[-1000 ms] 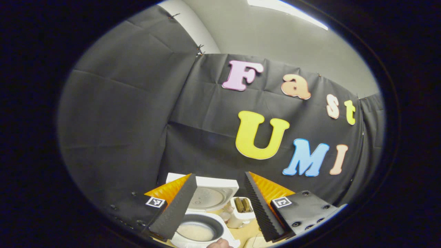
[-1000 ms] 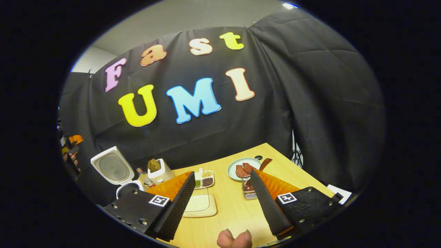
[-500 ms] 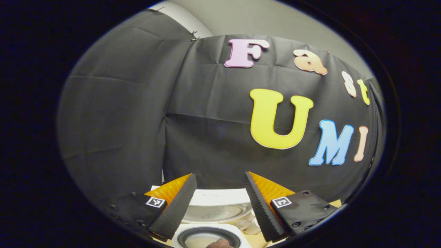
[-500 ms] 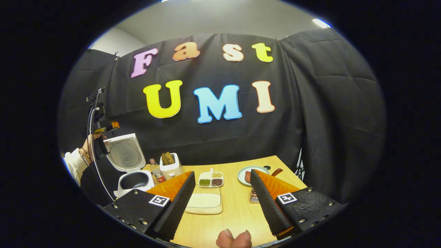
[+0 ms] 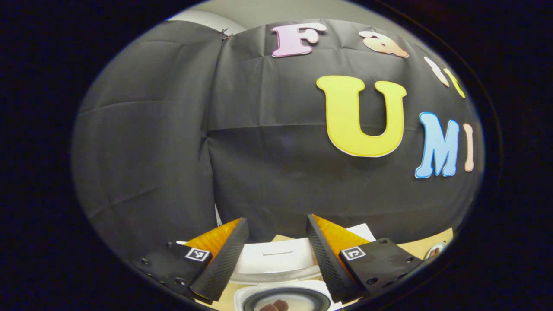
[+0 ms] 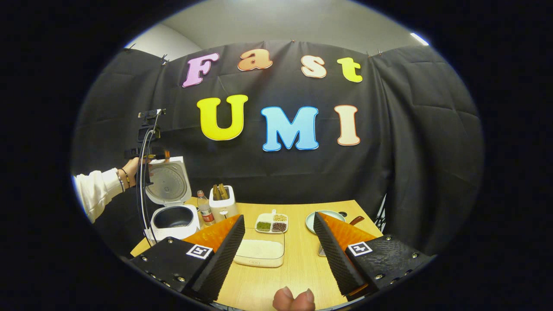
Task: Close the left gripper, press the button to open the rice cooker; take a wooden spoon from the chopstick holder with the right hand, scoop a spoonful of rice and pour it into the rice cooker, then put the wooden spoon back into the chopstick holder.
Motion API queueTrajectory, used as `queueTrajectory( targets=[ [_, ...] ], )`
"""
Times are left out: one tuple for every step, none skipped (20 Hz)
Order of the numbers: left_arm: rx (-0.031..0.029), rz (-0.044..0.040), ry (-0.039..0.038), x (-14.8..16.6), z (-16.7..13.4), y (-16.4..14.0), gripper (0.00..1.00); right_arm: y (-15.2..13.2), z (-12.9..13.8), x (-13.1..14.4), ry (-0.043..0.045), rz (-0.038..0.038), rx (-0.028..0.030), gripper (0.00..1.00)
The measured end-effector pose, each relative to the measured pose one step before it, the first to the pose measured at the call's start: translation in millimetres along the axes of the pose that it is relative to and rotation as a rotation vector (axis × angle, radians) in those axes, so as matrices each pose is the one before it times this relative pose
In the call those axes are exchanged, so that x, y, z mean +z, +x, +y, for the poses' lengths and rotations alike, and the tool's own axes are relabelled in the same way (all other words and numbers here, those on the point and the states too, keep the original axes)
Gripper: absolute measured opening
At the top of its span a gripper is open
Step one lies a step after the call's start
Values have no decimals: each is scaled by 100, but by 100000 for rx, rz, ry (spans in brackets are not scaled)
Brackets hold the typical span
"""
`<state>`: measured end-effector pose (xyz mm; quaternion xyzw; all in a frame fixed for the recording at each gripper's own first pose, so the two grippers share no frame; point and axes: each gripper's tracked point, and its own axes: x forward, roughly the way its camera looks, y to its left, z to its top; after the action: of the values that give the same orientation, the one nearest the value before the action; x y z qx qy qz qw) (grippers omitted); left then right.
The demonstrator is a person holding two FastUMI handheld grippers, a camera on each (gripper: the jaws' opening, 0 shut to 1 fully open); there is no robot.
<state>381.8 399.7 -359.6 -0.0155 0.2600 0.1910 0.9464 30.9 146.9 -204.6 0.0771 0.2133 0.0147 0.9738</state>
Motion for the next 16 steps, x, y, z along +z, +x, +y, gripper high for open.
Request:
queueTrajectory(
  targets=[
    [-123, 2909, -829, -428, -98, -778, 97, -38, 190, -181, 1340, 682, 637, 93],
    [44, 2038, -76, -506, -163, -1136, 94, -58, 95, 13, 857, 35, 413, 98],
    [-11, 478, 157, -773, -180, -1211, 96, -122, 51, 25, 669, -255, 161, 98],
    [-45, 77, -516, -852, -39, -1376, 98, -60, 50, -39, 512, -9, 431, 98],
    [95, -154, 175, -812, -318, -1313, 99, 1, 87, -138, 431, 147, 402, 98],
    [135, -321, 596, -984, -305, -1166, 98, -82, -29, 92, 263, -25, 275, 98],
    [235, -583, 491, -892, -184, -1042, 96, -68, 47, 214, 223, -434, 384, 98],
    [-24, 151, -203, -1186, -258, -1132, 98, -72, -31, 166, -16, -562, 30, 98],
    [-149, 106, -1139, -1046, -225, -974, 97, -250, -111, 37, -56, -389, -171, 98],
    [-328, 867, -854, -1593, -297, -1056, 99, -220, -141, -32, 429, -171, 24, 98],
    [-355, 1071, -745, -1449, -317, -988, 98, -216, -15, -175, 773, 215, -57, 98],
    [-230, 1463, -858, -1748, -152, -813, 98, -294, -53, -266, 731, 586, 25, 98],
    [-290, 1221, -533, -1728, -169, -712, 96, -274, -139, -156, 314, 223, -290, 98],
    [-410, 1423, -652, -2101, -69, -701, 98, -231, -248, -105, -117, 6, -501, 98],
    [-308, 1691, -719, -1954, -143, -374, 99, -247, -261, -183, -206, 44, -351, 98],
    [-176, 1996, -544, -1707, -146, -211, 98, -202, -248, -212, -31, 471, -433, 98]
  ],
)
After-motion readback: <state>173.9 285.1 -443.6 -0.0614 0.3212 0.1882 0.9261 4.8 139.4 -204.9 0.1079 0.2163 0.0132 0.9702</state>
